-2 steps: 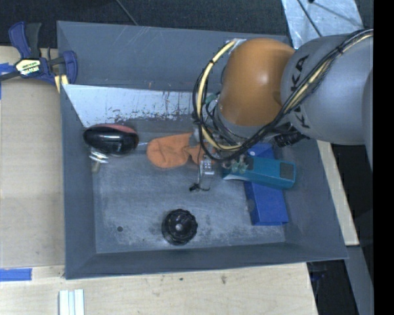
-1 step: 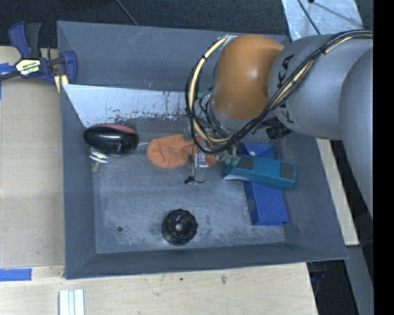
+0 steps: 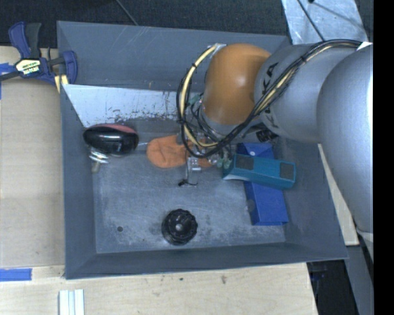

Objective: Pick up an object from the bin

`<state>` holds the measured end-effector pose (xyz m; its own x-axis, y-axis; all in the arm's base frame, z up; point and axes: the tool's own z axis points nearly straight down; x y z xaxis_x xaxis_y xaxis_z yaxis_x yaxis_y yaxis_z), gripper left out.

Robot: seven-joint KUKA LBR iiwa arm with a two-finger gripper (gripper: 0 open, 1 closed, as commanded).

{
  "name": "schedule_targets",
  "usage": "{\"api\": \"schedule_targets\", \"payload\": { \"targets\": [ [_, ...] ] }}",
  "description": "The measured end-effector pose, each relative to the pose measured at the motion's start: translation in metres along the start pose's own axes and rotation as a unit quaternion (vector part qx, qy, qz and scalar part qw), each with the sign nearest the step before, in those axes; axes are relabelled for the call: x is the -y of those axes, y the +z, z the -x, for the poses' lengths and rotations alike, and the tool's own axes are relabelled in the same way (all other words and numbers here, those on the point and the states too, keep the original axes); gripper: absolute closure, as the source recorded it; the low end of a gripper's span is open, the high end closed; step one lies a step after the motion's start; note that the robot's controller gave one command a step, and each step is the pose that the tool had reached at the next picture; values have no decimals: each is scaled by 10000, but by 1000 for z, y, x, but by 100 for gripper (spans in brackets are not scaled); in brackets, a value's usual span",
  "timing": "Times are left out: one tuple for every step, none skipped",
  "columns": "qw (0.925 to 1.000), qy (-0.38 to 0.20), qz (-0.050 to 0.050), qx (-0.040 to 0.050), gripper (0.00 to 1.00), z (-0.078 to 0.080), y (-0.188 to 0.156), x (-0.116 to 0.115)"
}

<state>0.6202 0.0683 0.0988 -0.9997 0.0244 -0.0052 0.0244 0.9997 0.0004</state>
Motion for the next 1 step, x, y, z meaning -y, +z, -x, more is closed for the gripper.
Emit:
{"api": "schedule_targets", "payload": {
  "targets": [
    [10000, -98, 3, -7, 100, 8, 27, 8]
  ]
}}
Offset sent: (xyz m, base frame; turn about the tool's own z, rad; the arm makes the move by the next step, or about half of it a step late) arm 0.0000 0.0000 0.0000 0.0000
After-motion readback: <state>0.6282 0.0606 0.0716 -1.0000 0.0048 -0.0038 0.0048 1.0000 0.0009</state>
